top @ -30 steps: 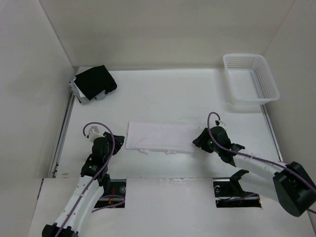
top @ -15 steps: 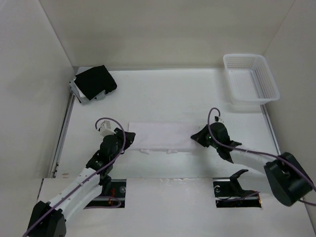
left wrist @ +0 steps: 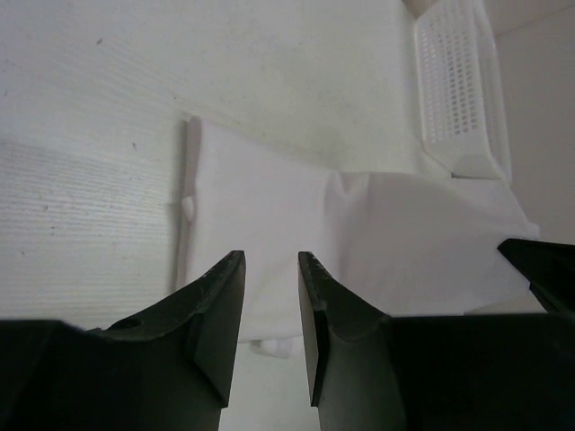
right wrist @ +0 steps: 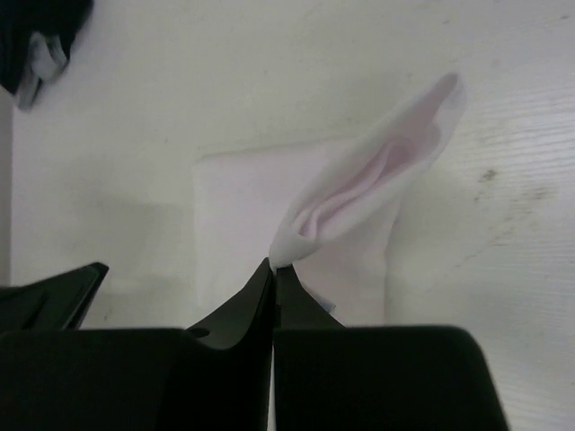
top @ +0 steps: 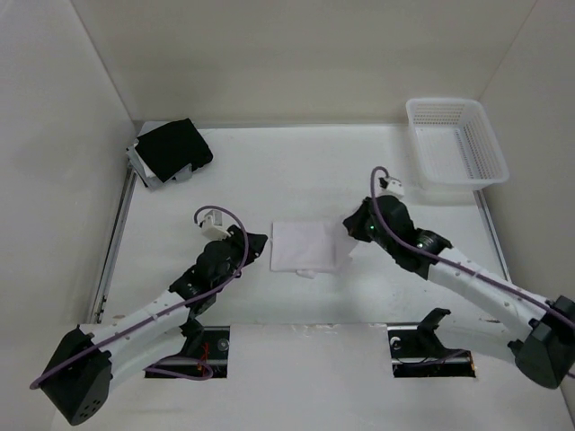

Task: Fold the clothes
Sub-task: Fold the tank top

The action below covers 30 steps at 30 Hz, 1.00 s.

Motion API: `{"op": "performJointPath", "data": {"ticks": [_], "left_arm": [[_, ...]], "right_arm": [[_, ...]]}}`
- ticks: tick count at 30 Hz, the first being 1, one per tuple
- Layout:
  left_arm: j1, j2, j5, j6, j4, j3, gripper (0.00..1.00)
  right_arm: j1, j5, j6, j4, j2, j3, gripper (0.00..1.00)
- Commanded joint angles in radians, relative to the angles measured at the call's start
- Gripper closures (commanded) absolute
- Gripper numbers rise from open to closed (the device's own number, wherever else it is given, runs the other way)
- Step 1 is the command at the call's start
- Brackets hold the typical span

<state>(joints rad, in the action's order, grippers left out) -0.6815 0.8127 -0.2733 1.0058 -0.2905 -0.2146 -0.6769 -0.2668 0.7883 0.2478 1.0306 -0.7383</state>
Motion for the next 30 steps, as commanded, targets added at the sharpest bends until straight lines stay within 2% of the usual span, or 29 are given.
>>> {"op": "performJointPath", "data": {"ticks": [1,10,11,13,15,17,21,22,26,30], "left_arm": [[0.006,-0.046,-0.011,-0.016,-0.053,-0.034,0.72],[0.142,-0.246,0.074,-0.007,0.066,0.021,0.71],[0.167,-0.273,0.088,-0.004,0.083,0.027,0.71],[0.213,-0.319,0.117,0.001,0.117,0.032,0.7],[0.253,-0.345,0.141,0.001,0.142,0.034,0.7],[0.288,-0.354,0.166,-0.004,0.146,0.035,0.7],[0.296,-0.282,0.194,-0.009,0.099,0.02,0.7],[0.281,-0.255,0.194,-0.009,0.073,0.017,0.7],[0.173,-0.104,0.171,-0.013,-0.059,-0.003,0.7],[0.037,0.07,0.126,-0.027,-0.185,-0.032,0.73]], "right_arm": [[-0.126,-0.133,-0.066,0.114,0.144,-0.154,1.0],[-0.35,-0.189,-0.046,0.266,0.649,-0.573,0.95],[-0.362,-0.184,-0.044,0.278,0.701,-0.623,0.91],[-0.391,-0.181,-0.037,0.313,0.781,-0.715,0.76],[-0.413,-0.18,-0.04,0.321,0.809,-0.765,0.67],[-0.427,-0.172,-0.041,0.309,0.787,-0.771,0.65],[-0.416,-0.178,-0.044,0.198,0.64,-0.614,0.63],[-0.383,-0.167,-0.047,0.145,0.604,-0.551,0.66],[-0.26,-0.011,-0.053,-0.077,0.552,-0.356,0.96],[-0.171,0.199,-0.067,-0.286,0.623,-0.29,0.99]]}}
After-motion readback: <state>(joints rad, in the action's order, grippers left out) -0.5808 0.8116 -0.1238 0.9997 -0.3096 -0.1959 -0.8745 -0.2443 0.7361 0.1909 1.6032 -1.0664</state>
